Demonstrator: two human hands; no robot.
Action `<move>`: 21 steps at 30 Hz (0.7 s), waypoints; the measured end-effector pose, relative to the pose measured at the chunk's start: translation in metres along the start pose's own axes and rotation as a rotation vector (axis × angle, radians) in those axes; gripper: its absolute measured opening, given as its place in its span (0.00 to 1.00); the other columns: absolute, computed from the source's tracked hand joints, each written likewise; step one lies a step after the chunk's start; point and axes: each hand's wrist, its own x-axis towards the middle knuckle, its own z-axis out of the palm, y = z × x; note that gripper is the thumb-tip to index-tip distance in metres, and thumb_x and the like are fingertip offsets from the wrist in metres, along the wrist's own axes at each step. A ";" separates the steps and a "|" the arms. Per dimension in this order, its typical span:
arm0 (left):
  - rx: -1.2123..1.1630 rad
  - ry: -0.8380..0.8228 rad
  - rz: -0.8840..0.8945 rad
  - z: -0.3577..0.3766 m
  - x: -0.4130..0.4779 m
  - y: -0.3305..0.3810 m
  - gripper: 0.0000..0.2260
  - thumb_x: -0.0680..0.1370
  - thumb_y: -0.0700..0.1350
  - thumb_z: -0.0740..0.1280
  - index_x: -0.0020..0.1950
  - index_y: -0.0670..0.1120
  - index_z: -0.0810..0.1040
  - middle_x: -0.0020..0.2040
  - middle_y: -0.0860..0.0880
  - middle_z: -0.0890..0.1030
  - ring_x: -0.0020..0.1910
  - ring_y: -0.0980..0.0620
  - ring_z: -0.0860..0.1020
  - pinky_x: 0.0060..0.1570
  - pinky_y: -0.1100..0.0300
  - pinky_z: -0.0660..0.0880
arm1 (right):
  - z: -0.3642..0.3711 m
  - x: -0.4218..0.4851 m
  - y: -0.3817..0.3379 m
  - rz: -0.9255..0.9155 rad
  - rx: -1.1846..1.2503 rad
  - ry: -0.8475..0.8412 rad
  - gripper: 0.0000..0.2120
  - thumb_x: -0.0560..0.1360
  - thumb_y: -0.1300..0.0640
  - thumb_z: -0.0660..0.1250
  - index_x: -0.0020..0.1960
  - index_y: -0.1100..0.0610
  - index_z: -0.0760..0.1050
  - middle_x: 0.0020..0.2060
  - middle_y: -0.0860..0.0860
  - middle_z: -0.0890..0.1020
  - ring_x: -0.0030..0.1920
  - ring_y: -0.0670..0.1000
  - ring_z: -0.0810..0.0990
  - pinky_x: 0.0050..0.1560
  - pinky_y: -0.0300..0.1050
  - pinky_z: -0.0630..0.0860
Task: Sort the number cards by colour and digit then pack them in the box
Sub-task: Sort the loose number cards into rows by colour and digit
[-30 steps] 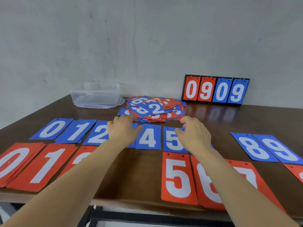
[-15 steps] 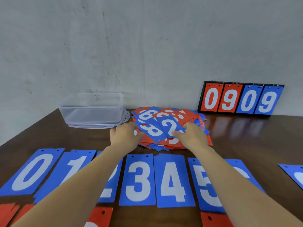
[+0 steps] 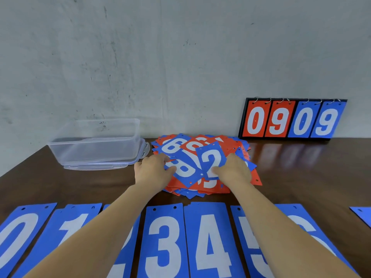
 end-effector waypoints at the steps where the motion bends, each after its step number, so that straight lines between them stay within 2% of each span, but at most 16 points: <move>1: 0.006 0.000 0.005 0.001 0.003 0.002 0.19 0.79 0.58 0.63 0.67 0.53 0.73 0.63 0.53 0.78 0.64 0.51 0.73 0.66 0.51 0.61 | -0.005 0.001 0.006 0.013 0.012 0.025 0.18 0.76 0.48 0.67 0.61 0.57 0.70 0.56 0.54 0.77 0.53 0.54 0.76 0.44 0.47 0.71; 4: 0.013 -0.009 0.020 0.004 0.013 0.010 0.19 0.79 0.58 0.62 0.67 0.52 0.73 0.62 0.52 0.78 0.63 0.50 0.74 0.66 0.51 0.62 | -0.022 0.006 0.024 0.105 0.128 0.119 0.11 0.78 0.49 0.64 0.55 0.55 0.73 0.51 0.53 0.79 0.46 0.53 0.75 0.43 0.46 0.72; 7: -0.002 -0.033 0.015 0.010 0.022 0.018 0.20 0.79 0.57 0.63 0.68 0.51 0.73 0.62 0.51 0.78 0.63 0.49 0.74 0.66 0.51 0.63 | -0.033 0.011 0.041 0.162 0.313 0.168 0.11 0.77 0.48 0.67 0.51 0.55 0.74 0.48 0.53 0.81 0.46 0.54 0.80 0.47 0.51 0.79; 11: 0.012 -0.047 0.006 0.018 0.029 0.024 0.20 0.79 0.57 0.63 0.68 0.50 0.72 0.63 0.50 0.78 0.63 0.48 0.74 0.66 0.50 0.63 | -0.042 0.013 0.051 0.132 0.517 0.181 0.13 0.75 0.49 0.70 0.52 0.57 0.76 0.46 0.54 0.82 0.45 0.53 0.82 0.48 0.53 0.81; 16: -0.005 0.015 0.005 0.020 0.049 0.034 0.26 0.77 0.60 0.64 0.69 0.46 0.71 0.62 0.47 0.78 0.62 0.46 0.74 0.64 0.48 0.70 | -0.050 0.009 0.052 0.109 0.598 0.180 0.09 0.76 0.51 0.69 0.51 0.55 0.76 0.45 0.53 0.83 0.45 0.52 0.82 0.49 0.53 0.81; 21: -0.009 -0.107 0.008 0.027 0.073 0.054 0.36 0.71 0.69 0.65 0.70 0.45 0.68 0.63 0.46 0.76 0.64 0.43 0.73 0.64 0.47 0.70 | -0.053 0.005 0.051 0.065 0.618 0.183 0.08 0.76 0.52 0.69 0.50 0.54 0.73 0.45 0.51 0.81 0.46 0.51 0.82 0.50 0.53 0.81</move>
